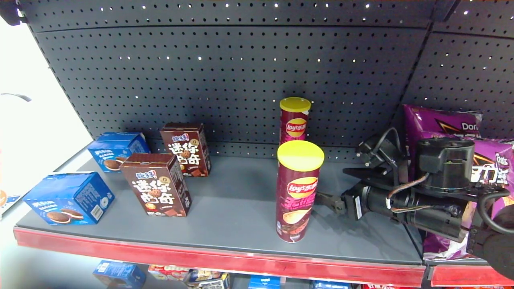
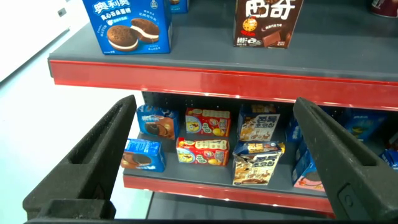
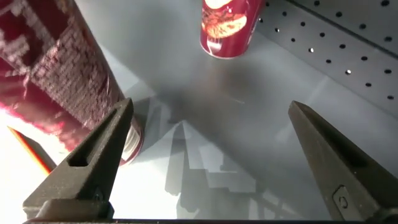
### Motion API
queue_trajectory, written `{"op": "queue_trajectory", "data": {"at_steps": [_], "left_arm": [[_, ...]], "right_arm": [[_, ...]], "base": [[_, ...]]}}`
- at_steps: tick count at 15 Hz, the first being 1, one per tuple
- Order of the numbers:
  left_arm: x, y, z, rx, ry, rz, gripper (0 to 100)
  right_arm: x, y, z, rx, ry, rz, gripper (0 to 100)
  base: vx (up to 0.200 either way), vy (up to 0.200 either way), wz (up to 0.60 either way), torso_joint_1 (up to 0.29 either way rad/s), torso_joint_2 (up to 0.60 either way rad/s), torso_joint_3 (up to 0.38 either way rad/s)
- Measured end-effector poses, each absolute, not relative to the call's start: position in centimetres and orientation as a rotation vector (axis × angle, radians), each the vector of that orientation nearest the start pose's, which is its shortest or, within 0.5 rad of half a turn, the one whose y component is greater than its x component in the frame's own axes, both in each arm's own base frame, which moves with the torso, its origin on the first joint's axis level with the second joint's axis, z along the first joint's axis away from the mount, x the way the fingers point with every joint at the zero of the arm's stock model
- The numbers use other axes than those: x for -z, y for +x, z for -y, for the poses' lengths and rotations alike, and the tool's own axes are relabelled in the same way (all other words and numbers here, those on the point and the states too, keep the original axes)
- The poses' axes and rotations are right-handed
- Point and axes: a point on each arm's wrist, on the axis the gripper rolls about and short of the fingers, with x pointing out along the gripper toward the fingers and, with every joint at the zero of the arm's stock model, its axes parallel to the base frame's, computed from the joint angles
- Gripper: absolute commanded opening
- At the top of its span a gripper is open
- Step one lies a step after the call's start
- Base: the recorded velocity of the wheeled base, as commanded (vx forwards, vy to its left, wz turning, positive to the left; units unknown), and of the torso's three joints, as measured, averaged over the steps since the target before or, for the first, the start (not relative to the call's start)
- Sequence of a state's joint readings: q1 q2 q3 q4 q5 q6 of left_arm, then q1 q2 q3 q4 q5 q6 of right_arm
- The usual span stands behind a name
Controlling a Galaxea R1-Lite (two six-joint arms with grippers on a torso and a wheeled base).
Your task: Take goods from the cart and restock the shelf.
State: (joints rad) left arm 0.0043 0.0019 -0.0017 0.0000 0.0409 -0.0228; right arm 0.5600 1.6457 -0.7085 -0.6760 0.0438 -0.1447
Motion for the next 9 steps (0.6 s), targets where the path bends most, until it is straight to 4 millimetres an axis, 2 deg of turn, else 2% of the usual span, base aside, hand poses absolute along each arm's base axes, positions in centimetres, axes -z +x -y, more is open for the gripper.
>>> {"op": "queue_trajectory", "data": {"at_steps": [9], "left_arm": [[-7.6, -2.28, -0.08, -0.045, -0.023, 0.0, 100]], "right_arm": [[-17.29, 23.23, -15.72, -0.653, -0.214, -0.222, 100]], "base": [[0.0, 0.0, 0.0, 0.0, 0.0, 0.0]]}}
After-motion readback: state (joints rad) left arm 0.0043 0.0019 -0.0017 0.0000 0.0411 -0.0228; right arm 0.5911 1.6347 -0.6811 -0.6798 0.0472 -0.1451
